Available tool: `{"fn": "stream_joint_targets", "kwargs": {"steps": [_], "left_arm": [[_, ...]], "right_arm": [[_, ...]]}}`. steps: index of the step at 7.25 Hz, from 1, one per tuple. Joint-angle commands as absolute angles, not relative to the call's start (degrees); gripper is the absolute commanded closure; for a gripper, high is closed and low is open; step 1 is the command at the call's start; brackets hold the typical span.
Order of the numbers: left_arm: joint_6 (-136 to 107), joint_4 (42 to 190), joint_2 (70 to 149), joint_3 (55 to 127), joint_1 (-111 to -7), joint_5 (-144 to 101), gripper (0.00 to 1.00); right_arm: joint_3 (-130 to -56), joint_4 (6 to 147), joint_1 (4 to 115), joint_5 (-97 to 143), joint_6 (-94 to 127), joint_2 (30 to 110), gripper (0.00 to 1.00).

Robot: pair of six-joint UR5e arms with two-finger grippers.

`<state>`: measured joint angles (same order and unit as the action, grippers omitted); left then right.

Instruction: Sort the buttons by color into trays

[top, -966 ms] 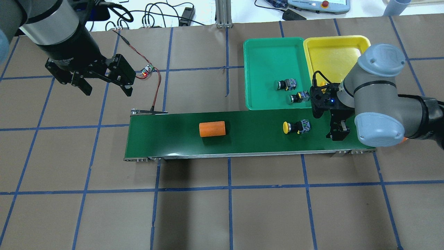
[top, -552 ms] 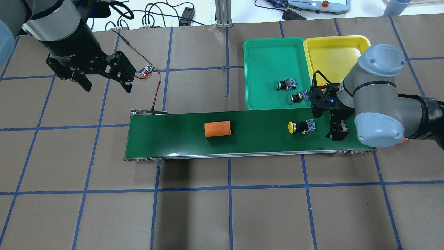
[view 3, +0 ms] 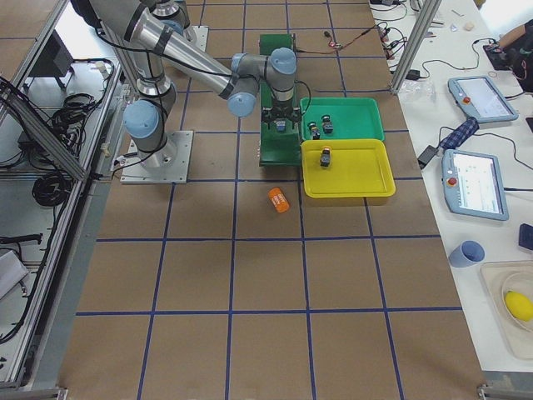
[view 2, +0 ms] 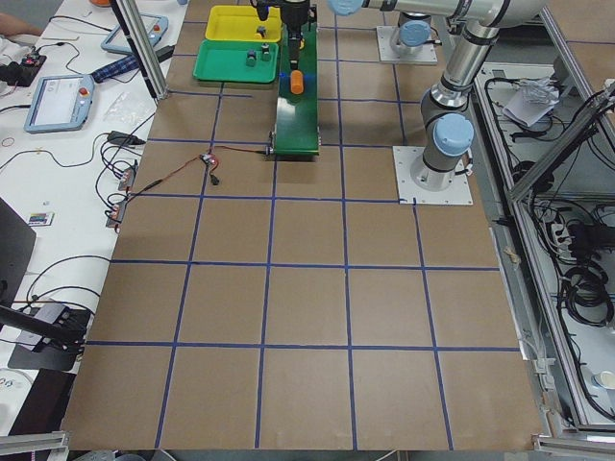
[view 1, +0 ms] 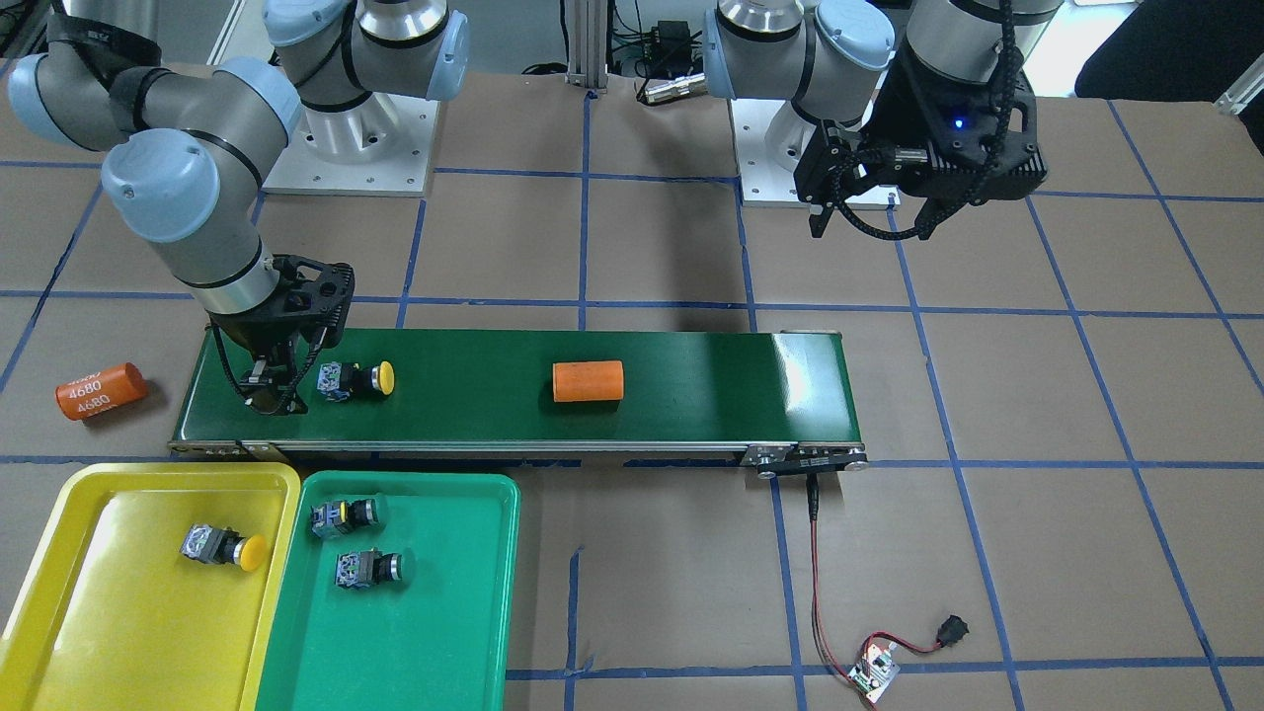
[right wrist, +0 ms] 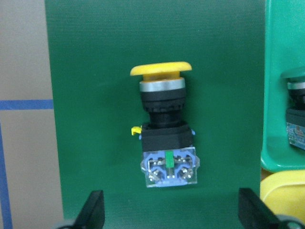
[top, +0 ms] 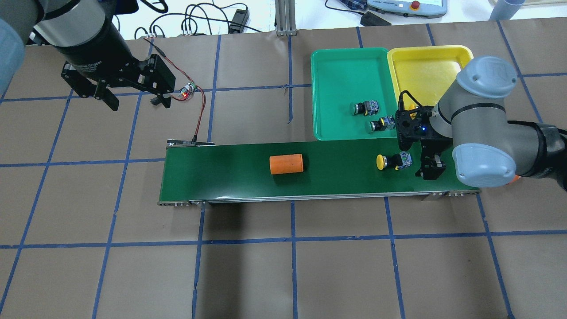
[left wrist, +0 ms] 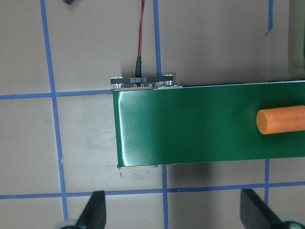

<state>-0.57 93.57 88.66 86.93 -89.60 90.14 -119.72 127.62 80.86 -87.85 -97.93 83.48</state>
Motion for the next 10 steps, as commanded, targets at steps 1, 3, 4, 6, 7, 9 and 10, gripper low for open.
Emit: {"fn": "stream_joint_targets", "kwargs": {"steps": [1,3,4,6,7,9,10], "left_arm": [[1.03,93.95,88.86,87.1,-89.38,90.09,0.0],[1.05,93.96,88.59,86.05,-89.65,90.0,0.0],[1.05,93.96,88.77,85.96,-89.65,90.0,0.0],[0.53,93.96,87.12,86.74,-89.82,88.16,0.0],[0.79,93.78,86.93,87.01,-89.65,88.33,0.0],[0.18,93.95,86.84,86.84,-89.91,87.27,0.0],[0.09,93.87,86.84,86.84,-89.91,87.28,0.0]], "right_arm": [[-119.79,127.62,80.86,-87.8,-97.91,83.41,0.04],[-119.88,127.62,80.86,-87.71,-97.91,82.97,0.26],[-119.8,127.62,80.86,-87.71,-98.0,82.97,0.76],[-119.36,127.7,80.86,-88.59,-97.82,82.97,1.0],[-118.57,128.14,80.86,-88.59,-97.65,82.97,1.0],[-110.1,127.8,80.42,-88.59,-97.56,78.96,1.0],[-102.99,126.84,80.25,-89.12,-98.25,74.75,1.0]]}}
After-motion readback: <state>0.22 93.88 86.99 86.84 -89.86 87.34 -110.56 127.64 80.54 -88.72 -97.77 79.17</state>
